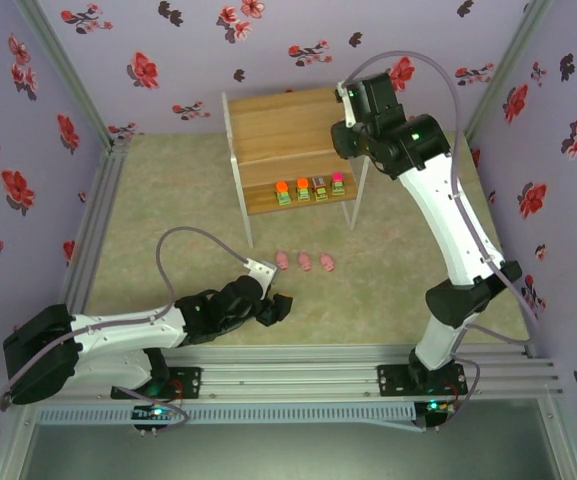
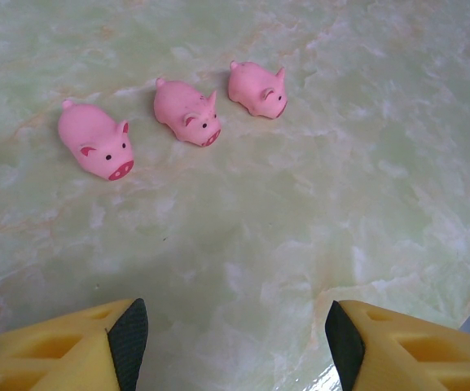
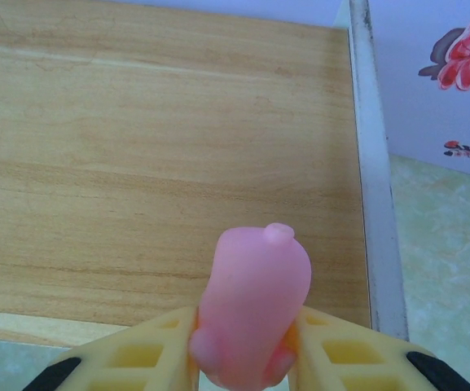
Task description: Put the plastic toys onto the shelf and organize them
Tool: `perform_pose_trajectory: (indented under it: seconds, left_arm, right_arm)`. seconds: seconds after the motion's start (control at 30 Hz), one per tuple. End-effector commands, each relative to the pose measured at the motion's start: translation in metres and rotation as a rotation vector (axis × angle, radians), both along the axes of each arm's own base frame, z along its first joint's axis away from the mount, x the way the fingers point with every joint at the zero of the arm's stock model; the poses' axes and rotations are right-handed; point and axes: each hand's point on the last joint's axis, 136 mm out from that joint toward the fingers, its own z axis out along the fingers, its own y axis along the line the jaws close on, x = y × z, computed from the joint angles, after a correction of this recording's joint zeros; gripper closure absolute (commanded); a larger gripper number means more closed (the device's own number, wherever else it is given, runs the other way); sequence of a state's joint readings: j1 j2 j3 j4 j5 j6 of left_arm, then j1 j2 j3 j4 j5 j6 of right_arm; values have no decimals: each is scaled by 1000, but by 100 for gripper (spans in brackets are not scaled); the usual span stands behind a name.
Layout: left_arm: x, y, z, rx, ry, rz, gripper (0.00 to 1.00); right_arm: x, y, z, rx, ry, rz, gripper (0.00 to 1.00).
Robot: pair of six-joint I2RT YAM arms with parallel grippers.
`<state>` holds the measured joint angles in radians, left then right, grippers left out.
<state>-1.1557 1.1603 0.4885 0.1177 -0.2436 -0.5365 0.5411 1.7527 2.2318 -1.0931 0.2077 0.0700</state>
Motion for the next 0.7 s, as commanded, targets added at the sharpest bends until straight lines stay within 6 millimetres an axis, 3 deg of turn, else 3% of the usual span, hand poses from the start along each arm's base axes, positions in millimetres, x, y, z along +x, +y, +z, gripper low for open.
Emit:
perform_pose_trajectory:
  seconds: [0.0, 0.67]
  left_arm:
    - [4, 6, -3, 13, -6, 26, 36]
    - [5, 6, -4, 13, -1, 34, 36]
  right_arm:
    - [2, -1, -3, -15, 15, 14, 69]
    - [14, 0, -17, -10, 51, 10, 67]
